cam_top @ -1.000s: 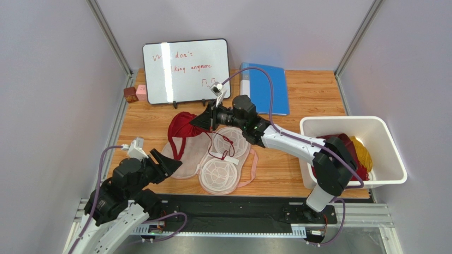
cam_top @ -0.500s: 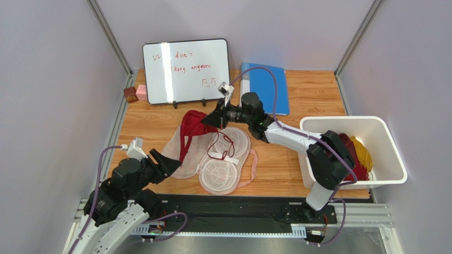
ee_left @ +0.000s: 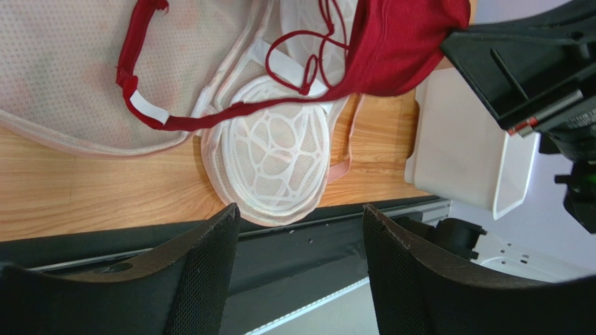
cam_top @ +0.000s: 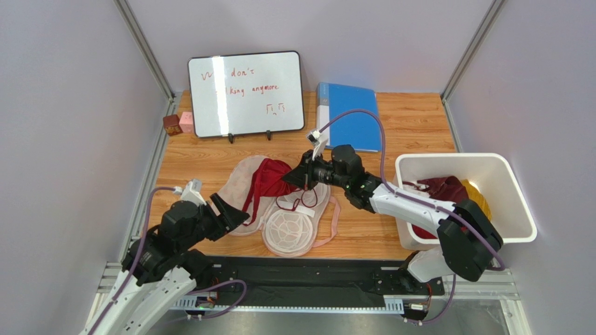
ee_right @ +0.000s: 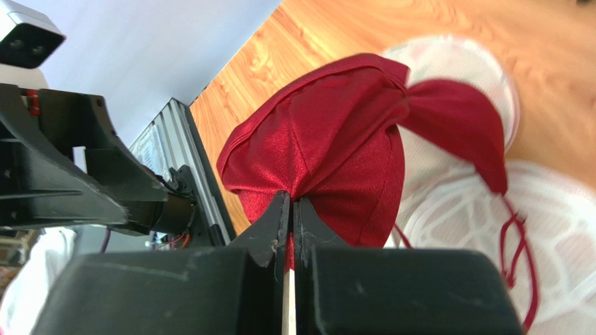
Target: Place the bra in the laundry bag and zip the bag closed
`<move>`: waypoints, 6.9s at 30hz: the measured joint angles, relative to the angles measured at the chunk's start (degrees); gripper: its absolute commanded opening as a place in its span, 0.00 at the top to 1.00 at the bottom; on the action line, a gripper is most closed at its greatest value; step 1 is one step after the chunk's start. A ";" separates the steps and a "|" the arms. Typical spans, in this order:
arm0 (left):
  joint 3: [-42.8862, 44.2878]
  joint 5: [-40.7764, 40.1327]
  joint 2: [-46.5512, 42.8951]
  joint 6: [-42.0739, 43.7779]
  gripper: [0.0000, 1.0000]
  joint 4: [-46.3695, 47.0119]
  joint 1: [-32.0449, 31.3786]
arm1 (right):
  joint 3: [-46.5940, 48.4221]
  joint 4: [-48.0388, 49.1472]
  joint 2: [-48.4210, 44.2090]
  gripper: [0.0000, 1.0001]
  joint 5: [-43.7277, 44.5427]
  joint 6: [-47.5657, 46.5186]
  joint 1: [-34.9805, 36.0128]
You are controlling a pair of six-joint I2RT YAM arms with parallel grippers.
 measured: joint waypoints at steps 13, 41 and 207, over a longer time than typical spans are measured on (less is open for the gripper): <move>-0.37 5.64 15.63 3.37 0.17 7.17 0.00 | -11.54 -15.19 -2.78 0.35 9.77 15.17 6.64; -7.56 17.11 50.82 8.94 0.46 37.88 15.74 | -5.01 -24.28 0.28 0.50 -5.97 7.08 -11.74; 33.07 30.29 89.72 39.32 0.93 28.81 13.66 | 4.92 -38.01 -1.07 0.23 13.33 -1.53 -3.02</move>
